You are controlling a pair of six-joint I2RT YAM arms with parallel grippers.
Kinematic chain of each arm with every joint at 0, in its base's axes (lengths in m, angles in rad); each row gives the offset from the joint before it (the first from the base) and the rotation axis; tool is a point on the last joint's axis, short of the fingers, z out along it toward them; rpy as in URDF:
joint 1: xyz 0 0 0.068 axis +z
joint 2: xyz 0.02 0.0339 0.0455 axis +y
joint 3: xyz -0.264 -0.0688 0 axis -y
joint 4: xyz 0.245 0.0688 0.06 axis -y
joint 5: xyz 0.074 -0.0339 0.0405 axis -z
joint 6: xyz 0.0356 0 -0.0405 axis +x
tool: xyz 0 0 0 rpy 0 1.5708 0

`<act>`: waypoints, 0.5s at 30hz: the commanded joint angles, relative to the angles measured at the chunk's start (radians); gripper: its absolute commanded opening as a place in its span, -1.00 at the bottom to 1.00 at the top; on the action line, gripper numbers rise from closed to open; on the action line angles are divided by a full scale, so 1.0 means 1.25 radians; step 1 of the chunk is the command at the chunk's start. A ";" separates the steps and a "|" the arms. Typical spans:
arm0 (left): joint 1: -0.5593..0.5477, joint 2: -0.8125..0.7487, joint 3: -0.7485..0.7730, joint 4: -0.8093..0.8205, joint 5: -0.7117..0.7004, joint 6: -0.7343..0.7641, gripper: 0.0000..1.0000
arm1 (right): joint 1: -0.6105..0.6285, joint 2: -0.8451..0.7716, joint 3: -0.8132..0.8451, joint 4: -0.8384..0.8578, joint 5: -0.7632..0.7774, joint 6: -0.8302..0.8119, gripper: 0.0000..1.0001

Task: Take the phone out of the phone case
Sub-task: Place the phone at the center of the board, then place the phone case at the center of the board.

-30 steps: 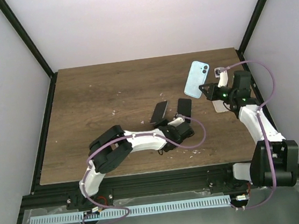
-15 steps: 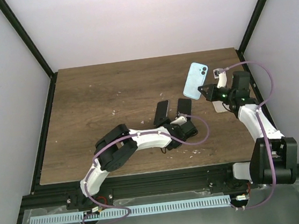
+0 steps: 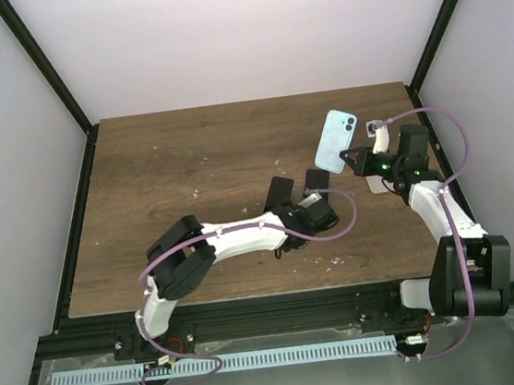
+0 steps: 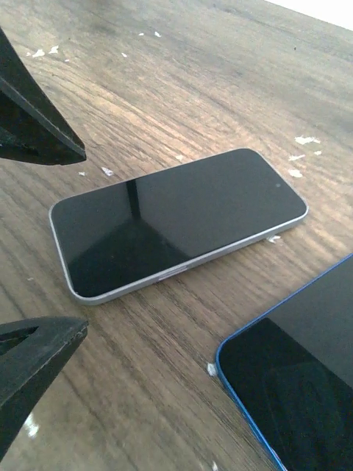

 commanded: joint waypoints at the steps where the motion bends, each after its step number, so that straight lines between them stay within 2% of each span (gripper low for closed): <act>1: 0.004 -0.100 -0.015 -0.036 0.102 -0.032 0.15 | -0.005 0.010 0.035 -0.011 0.017 -0.046 -0.99; 6: 0.032 -0.284 -0.093 -0.025 0.203 0.034 0.16 | -0.006 0.047 0.156 -0.187 0.058 -0.229 -0.99; 12: 0.070 -0.464 -0.158 -0.053 0.227 0.066 0.19 | -0.020 0.148 0.295 -0.493 0.155 -0.390 -0.99; 15: 0.079 -0.540 -0.223 -0.030 0.239 0.121 0.21 | -0.022 0.199 0.353 -0.596 0.218 -0.432 -0.99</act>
